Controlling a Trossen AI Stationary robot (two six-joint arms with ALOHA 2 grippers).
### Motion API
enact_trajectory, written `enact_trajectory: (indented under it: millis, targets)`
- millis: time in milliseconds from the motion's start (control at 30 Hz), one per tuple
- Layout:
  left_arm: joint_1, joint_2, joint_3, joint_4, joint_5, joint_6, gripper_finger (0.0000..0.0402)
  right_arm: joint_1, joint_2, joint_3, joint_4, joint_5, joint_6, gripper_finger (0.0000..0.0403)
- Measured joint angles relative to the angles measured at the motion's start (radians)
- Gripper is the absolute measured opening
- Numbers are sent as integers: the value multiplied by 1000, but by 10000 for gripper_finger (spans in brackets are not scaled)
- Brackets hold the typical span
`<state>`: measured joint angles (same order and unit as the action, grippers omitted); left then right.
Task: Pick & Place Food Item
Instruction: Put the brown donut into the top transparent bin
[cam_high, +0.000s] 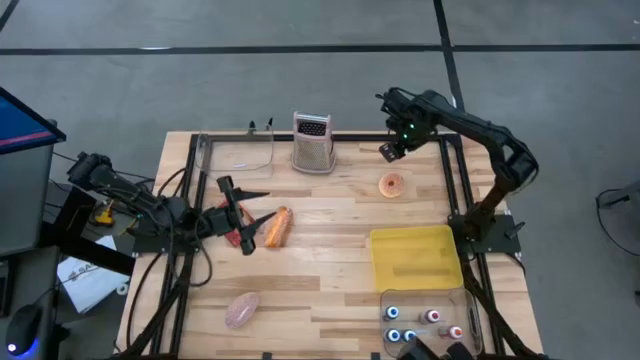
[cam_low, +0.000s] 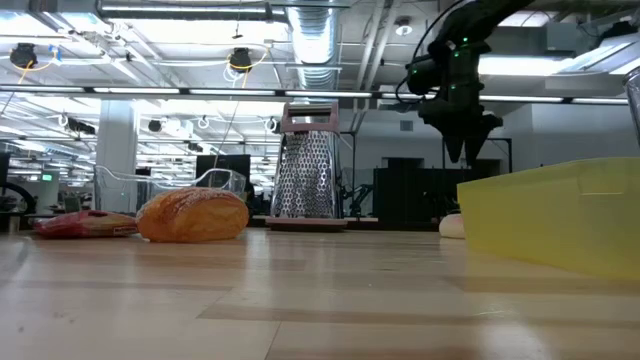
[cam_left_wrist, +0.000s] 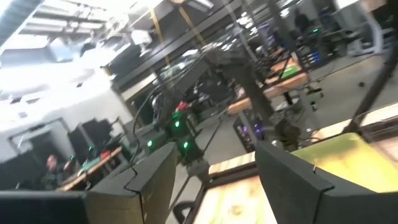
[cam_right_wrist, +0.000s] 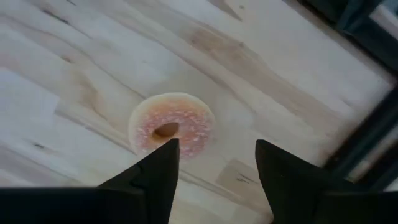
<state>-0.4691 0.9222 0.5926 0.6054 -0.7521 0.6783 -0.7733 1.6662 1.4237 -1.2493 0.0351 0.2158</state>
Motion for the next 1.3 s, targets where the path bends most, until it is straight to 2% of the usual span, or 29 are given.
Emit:
enact_trajectory:
  millis: [167,433,667,900,1300]
  targets:
    - [39,0,0,-29,19,-38,213,-5,52,28,-49,15,-10,236]
    - [41,0,0,-60,51,-66,213,47,40,-42,-24,13,-22,275]
    - [41,0,0,-75,51,-94,213,83,-36,-183,124,-35,-23,277]
    - [41,0,0,-73,84,-111,213,63,-89,-334,252,-62,-13,277]
    - [41,0,0,-64,104,-112,213,58,-90,-433,364,-65,-13,277]
